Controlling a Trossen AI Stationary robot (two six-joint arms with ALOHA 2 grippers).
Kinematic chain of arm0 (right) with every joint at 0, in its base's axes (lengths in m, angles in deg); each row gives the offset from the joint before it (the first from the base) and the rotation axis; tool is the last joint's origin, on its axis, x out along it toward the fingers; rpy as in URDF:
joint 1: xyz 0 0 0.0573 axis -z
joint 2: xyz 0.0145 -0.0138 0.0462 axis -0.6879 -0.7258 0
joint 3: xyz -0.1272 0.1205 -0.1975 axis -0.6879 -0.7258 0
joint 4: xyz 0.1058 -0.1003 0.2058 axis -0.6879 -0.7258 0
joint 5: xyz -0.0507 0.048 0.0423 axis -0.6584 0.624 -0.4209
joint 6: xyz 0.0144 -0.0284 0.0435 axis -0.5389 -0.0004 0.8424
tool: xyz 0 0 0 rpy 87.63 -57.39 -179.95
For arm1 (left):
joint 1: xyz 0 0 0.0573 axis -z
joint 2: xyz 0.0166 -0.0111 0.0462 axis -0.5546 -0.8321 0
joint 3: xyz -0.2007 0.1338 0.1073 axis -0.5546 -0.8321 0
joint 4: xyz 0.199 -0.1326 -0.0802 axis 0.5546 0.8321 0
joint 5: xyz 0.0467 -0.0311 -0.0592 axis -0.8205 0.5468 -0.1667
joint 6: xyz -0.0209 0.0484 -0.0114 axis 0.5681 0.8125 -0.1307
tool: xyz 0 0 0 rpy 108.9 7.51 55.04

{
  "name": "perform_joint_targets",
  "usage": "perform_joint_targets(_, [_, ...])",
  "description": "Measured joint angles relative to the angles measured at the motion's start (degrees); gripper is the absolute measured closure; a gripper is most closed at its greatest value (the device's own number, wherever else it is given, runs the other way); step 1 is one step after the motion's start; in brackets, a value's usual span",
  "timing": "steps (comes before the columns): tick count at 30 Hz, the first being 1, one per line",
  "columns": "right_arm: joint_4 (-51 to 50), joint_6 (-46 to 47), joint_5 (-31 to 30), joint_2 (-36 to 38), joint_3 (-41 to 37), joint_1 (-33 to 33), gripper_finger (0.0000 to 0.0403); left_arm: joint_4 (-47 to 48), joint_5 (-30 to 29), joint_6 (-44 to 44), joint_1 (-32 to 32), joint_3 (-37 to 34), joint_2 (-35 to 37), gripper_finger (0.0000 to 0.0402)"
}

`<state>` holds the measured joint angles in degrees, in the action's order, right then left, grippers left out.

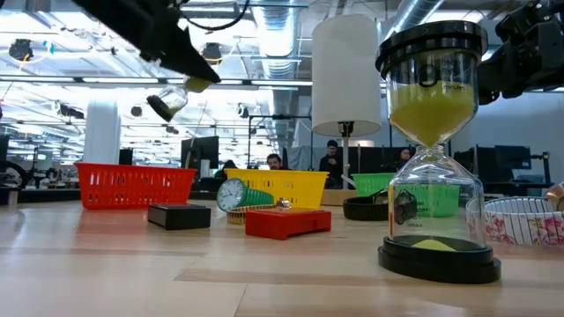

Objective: Pick & Place Office items
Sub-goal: Put the left black hourglass into the red basket

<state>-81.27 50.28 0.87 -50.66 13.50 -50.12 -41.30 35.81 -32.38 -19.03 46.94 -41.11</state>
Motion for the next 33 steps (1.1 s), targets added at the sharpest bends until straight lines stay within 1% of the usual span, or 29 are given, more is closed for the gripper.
perform_joint_targets(2, [0.0, 0.0, 0.0, 0.0, 0.0, 0.0, 0.0267, -7.1, -2.6, -1.4, 0.0, -3.8, 0.9, 0.0194])
perform_joint_targets(8, [-0.1, 0.0, 0.0, 0.0, 0.0, 0.0, 0.0267, -37.2, -3.8, -3.5, -0.3, -17.8, 1.5, 0.0196])
perform_joint_targets(9, [-0.1, 0.0, 0.0, 0.0, 0.0, 0.0, 0.0267, -41.1, -4.2, -3.8, -0.6, -19.8, 1.3, 0.0194])
perform_joint_targets(11, [-0.1, 0.0, 0.0, 0.0, 0.0, 0.0, 0.0267, -45.5, -4.8, -4.2, -1.4, -23.6, 1.3, 0.0191])
perform_joint_targets(13, [-0.1, 0.0, 0.0, 0.0, 0.0, 0.0, 0.0267, -48.1, -6.2, -5.5, -2.3, -26.5, 1.3, 0.0191])
perform_joint_targets(17, [0.0, 0.0, 0.0, 0.0, 0.0, 0.0, 0.0267, -48.5, -6.6, -8.7, -4.6, -30.0, 1.2, 0.0198])
perform_joint_targets(20, [0.0, 0.0, 0.0, 0.0, 0.0, 0.0, 0.0267, -48.7, -6.6, -11.6, -5.6, -31.6, 1.2, 0.0199])
perform_joint_targets(24, [0.0, 0.0, 0.0, 0.0, 0.0, 0.0, 0.0267, -49.2, -6.6, -12.1, -5.7, -32.5, 1.2, 0.019])
perform_joint_targets(30, [0.0, -0.1, 0.0, 0.0, 0.0, 0.0, 0.0267, -50.2, -6.6, -16.3, -5.8, -33.1, -3.4, 0.0198])
perform_joint_targets(33, [0.0, -0.2, 0.0, 0.0, 0.0, 0.0, 0.0267, -54.8, -6.5, -16.6, -6.1, -33.1, -6.6, 0.0198])
